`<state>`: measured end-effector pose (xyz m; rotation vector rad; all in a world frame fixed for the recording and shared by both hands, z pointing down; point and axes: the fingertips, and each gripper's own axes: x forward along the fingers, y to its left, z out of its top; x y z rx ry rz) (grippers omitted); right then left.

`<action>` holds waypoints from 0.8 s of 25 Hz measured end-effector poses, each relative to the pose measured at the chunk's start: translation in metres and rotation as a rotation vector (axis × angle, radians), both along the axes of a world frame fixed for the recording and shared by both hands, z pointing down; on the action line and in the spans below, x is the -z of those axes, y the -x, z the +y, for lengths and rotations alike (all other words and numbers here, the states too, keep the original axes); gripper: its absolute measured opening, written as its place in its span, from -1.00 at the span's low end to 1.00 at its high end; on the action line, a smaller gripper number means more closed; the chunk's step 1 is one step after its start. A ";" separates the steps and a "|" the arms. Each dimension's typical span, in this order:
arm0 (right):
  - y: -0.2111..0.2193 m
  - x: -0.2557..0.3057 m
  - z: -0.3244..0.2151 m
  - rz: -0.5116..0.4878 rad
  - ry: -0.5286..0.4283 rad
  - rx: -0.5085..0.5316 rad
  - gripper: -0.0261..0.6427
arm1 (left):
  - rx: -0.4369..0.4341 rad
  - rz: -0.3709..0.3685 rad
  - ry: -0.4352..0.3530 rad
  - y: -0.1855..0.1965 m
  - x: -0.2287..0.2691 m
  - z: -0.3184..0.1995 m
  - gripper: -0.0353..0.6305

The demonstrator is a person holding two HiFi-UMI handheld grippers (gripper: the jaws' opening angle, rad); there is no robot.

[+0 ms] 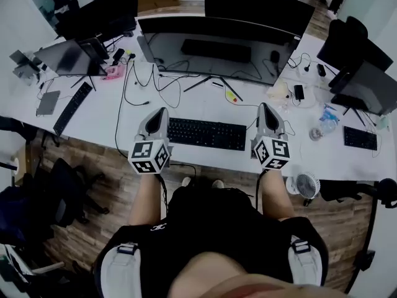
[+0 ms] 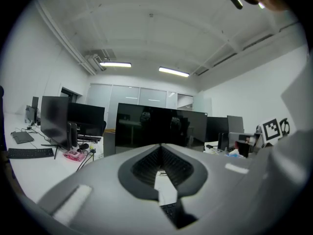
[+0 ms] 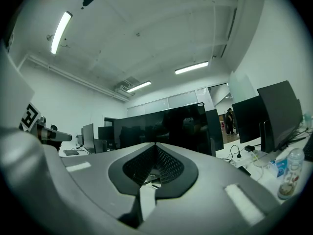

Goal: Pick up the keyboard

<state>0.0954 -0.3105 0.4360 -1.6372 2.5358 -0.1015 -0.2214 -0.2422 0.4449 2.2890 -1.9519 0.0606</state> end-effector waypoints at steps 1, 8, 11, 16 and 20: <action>0.000 -0.002 -0.005 -0.002 0.006 0.002 -0.94 | -0.006 0.003 0.008 0.000 -0.003 -0.008 -0.73; -0.001 -0.024 -0.036 0.019 0.070 -0.039 -0.94 | -0.054 -0.015 0.050 0.011 -0.019 -0.054 -0.73; -0.008 -0.047 -0.048 0.035 0.136 -0.078 -0.93 | -0.085 -0.028 0.096 0.021 -0.038 -0.070 -0.73; -0.021 -0.103 -0.059 0.036 0.294 -0.105 -0.65 | -0.085 -0.030 0.207 0.052 -0.083 -0.088 -0.52; -0.031 -0.151 -0.058 0.069 0.405 -0.134 -0.64 | -0.072 -0.049 0.321 0.079 -0.131 -0.091 -0.45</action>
